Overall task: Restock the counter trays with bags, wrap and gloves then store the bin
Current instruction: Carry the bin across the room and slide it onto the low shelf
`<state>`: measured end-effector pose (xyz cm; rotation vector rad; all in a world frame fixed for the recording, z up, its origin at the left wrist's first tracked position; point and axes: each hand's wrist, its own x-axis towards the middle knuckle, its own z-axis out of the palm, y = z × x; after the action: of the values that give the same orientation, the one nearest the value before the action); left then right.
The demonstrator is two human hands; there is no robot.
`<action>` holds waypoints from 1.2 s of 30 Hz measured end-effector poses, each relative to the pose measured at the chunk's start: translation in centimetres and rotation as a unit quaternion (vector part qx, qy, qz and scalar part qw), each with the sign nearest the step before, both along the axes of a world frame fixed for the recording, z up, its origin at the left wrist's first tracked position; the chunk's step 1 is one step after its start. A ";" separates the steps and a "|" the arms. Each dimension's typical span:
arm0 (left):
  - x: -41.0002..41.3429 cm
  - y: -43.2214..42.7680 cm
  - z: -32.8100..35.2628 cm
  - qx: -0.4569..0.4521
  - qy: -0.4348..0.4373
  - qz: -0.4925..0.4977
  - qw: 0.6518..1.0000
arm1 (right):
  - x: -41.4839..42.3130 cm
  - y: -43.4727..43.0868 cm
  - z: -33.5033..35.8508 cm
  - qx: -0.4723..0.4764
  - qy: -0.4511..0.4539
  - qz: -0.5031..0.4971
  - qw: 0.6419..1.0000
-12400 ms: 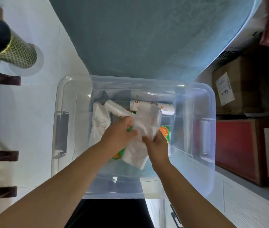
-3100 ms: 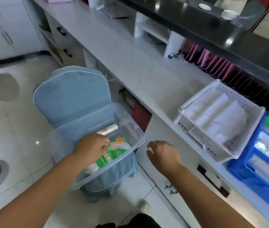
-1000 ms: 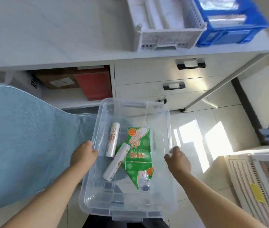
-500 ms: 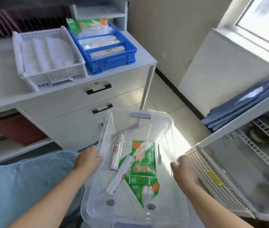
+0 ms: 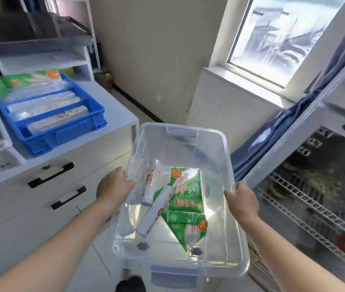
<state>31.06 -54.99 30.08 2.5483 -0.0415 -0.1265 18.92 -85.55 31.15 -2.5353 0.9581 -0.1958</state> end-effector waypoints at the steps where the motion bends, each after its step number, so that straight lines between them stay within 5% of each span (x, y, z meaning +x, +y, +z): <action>1: 2.1 -0.9 0.1 -0.005 -0.005 -0.007 1.000 | 1.6 -0.8 0.2 -0.002 -0.006 -0.006 1.000; 18: 33.7 -12.0 2.8 -0.063 -0.023 -0.052 0.996 | 30.8 -11.0 3.2 -0.024 -0.035 -0.063 0.997; 36: 58.5 -20.0 1.2 -0.017 -0.003 0.192 0.981 | 70.7 -22.4 1.6 0.016 -0.005 0.152 0.988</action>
<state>89.61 -74.99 31.25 2.4703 0.4388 0.0321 89.64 -107.91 32.78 -2.6074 0.5542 -0.1014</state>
